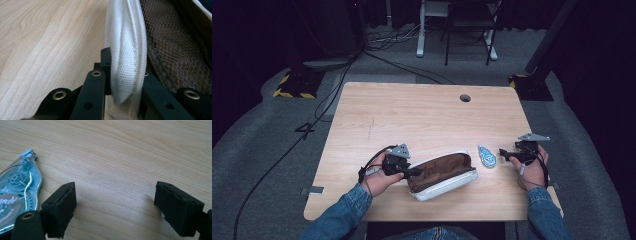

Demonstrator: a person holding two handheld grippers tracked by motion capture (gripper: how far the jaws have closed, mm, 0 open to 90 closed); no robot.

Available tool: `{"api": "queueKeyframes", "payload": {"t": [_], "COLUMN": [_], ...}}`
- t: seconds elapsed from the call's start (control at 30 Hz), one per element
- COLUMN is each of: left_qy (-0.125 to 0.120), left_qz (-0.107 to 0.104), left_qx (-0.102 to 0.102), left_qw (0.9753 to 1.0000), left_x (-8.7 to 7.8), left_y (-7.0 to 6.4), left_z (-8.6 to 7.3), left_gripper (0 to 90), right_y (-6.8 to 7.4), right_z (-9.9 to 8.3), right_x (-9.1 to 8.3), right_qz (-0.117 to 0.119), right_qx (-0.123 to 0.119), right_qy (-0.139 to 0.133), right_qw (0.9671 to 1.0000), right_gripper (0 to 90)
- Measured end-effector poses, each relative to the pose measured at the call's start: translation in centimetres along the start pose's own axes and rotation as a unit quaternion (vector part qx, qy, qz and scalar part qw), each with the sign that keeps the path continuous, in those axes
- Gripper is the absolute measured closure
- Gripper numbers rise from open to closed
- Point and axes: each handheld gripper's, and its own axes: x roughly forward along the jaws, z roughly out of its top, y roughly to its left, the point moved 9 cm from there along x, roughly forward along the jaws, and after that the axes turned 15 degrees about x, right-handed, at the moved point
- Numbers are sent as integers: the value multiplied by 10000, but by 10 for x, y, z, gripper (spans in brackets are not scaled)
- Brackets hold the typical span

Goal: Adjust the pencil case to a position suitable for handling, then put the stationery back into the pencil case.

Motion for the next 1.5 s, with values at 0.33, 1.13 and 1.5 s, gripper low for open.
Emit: {"api": "queueKeyframes", "payload": {"t": [0.33,1.13,1.5], "left_qy": [-131,-753,-970], "left_qz": [294,900,1526], "left_qx": [-106,28,-256], "left_qw": [9994,9931,9832], "left_x": [-1,-43,-93], "left_y": [7,18,43], "left_z": [1,27,17], "left_gripper": [482,267,251], "right_y": [1,2,2], "right_z": [-1,-1,-1], "right_x": [0,-1,-1], "right_qz": [-2,6,8], "right_qx": [11,-12,-17], "right_qy": [16,17,26], "right_qw": [10000,10000,10000], "right_gripper": [182,181,182]}}
